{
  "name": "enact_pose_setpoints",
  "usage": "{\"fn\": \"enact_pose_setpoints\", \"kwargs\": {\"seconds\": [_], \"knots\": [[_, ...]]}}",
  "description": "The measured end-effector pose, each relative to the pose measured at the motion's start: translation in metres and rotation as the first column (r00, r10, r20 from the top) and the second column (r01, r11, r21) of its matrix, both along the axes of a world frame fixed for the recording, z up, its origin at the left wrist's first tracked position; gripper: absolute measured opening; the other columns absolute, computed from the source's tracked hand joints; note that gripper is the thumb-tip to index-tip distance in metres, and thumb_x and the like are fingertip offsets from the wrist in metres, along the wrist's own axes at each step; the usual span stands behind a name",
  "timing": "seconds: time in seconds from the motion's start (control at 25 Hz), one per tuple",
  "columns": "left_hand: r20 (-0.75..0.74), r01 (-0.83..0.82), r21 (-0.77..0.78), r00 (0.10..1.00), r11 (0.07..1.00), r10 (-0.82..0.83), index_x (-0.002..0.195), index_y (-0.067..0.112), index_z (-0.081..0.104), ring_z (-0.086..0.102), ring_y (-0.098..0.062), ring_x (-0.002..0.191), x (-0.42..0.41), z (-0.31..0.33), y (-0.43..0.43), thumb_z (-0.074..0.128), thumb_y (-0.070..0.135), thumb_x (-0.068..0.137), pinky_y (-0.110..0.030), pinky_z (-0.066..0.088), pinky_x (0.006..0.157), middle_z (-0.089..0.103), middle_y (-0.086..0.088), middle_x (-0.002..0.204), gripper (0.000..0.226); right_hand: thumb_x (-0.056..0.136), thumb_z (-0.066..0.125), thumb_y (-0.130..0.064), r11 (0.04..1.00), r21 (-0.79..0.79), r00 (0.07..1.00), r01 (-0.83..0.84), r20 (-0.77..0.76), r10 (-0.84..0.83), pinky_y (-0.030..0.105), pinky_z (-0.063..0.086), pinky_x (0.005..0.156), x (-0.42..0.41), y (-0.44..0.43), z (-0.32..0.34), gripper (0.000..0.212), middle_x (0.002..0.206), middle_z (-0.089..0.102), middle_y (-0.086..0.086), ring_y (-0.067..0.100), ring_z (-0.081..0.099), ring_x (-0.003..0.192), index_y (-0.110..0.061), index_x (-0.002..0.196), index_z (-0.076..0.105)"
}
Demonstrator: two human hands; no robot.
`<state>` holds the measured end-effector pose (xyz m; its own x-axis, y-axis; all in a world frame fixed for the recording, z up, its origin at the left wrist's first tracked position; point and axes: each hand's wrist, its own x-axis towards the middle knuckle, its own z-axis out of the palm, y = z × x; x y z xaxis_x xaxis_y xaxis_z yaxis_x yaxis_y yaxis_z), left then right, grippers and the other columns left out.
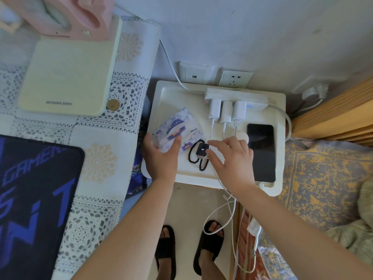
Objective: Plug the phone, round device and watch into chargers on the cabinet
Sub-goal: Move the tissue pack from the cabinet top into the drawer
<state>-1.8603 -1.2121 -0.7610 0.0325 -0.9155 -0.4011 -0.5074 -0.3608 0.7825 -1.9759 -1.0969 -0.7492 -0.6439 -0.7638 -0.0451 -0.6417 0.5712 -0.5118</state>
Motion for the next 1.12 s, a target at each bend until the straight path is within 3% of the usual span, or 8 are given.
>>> {"fn": "enact_pose_setpoints", "kwargs": {"seconds": [0.2,0.32,0.4,0.6,0.68,0.8,0.92,1.12], "knots": [[0.101,0.047,0.043,0.994,0.998,-0.051,0.141,0.011,0.037,0.050,-0.028,0.124,-0.001,0.000,-0.010,0.079,0.012,0.072,-0.042,0.047,0.100,0.040,-0.014,0.144,0.081,0.089,0.060,-0.024,0.996,-0.058,0.957,0.063,0.288,-0.043,0.026,0.033,0.091,0.017,0.007,0.023,0.025,0.107,0.059,-0.003,0.017,0.048,0.106,-0.023,0.113,0.067],[-0.079,-0.082,0.062,0.993,0.995,0.087,0.135,0.013,0.044,0.057,-0.016,0.104,-0.005,0.014,-0.009,0.076,0.008,0.076,-0.031,0.047,0.090,0.058,-0.007,0.128,0.067,0.091,0.058,-0.024,0.993,-0.069,0.919,0.096,0.390,-0.061,0.031,0.041,0.098,0.015,0.008,0.031,0.029,0.118,0.056,-0.005,0.013,0.048,0.111,-0.023,0.120,0.062],[-0.167,-0.084,0.052,0.982,0.995,0.092,0.129,0.018,0.050,0.059,-0.008,0.093,-0.009,0.028,-0.004,0.074,0.009,0.078,-0.026,0.047,0.082,0.060,0.001,0.119,0.057,0.090,0.059,-0.030,0.982,-0.064,0.863,0.178,0.489,-0.124,0.026,0.040,0.099,0.007,0.005,0.038,0.039,0.128,0.052,-0.007,0.009,0.048,0.116,-0.025,0.128,0.054],[-0.364,0.027,0.052,0.931,0.998,-0.006,0.121,0.022,0.058,0.064,0.013,0.071,-0.011,0.059,0.009,0.073,0.006,0.079,-0.020,0.053,0.074,0.063,0.005,0.111,0.048,0.084,0.062,-0.049,0.923,-0.009,0.616,0.384,0.747,-0.249,0.026,0.033,0.099,-0.019,-0.007,0.060,0.070,0.144,0.043,-0.008,0.008,0.044,0.125,-0.028,0.144,0.033],[-0.428,0.087,0.072,0.903,0.994,-0.048,0.117,0.027,0.059,0.066,0.012,0.072,-0.006,0.068,0.012,0.073,0.004,0.079,-0.021,0.055,0.073,0.064,0.004,0.111,0.047,0.083,0.063,-0.049,0.889,-0.027,0.492,0.458,0.840,-0.227,0.035,0.038,0.106,-0.023,-0.007,0.065,0.070,0.133,0.053,-0.006,0.014,0.050,0.124,-0.029,0.144,0.034],[-0.425,0.186,0.037,0.892,0.982,-0.153,0.116,0.030,0.057,0.065,0.004,0.079,0.006,0.078,0.018,0.073,0.003,0.079,-0.009,0.050,0.062,0.063,0.011,0.104,0.049,0.084,0.067,-0.036,0.840,-0.052,0.349,0.539,0.922,-0.167,0.042,0.048,0.100,-0.020,0.002,0.075,0.058,0.112,0.066,-0.003,0.019,0.064,0.108,-0.029,0.137,0.044],[-0.428,0.242,0.032,0.880,0.970,-0.206,0.120,0.031,0.057,0.064,-0.002,0.091,0.018,0.084,0.021,0.074,0.006,0.078,-0.007,0.049,0.062,0.063,0.010,0.109,0.052,0.085,0.068,-0.022,0.837,-0.074,0.350,0.542,0.926,-0.145,0.043,0.053,0.094,-0.007,0.015,0.078,0.051,0.113,0.070,0.006,0.021,0.068,0.102,-0.023,0.132,0.051],[-0.358,0.339,0.029,0.882,0.940,-0.307,0.126,0.035,0.057,0.065,-0.007,0.101,0.040,0.090,0.036,0.075,0.013,0.077,-0.018,0.050,0.074,0.063,0.013,0.112,0.056,0.090,0.062,-0.015,0.742,-0.098,0.302,0.663,0.942,-0.145,0.033,0.057,0.082,0.035,0.046,0.083,0.031,0.099,0.075,-0.002,0.017,0.071,0.094,-0.024,0.119,0.062]]}}
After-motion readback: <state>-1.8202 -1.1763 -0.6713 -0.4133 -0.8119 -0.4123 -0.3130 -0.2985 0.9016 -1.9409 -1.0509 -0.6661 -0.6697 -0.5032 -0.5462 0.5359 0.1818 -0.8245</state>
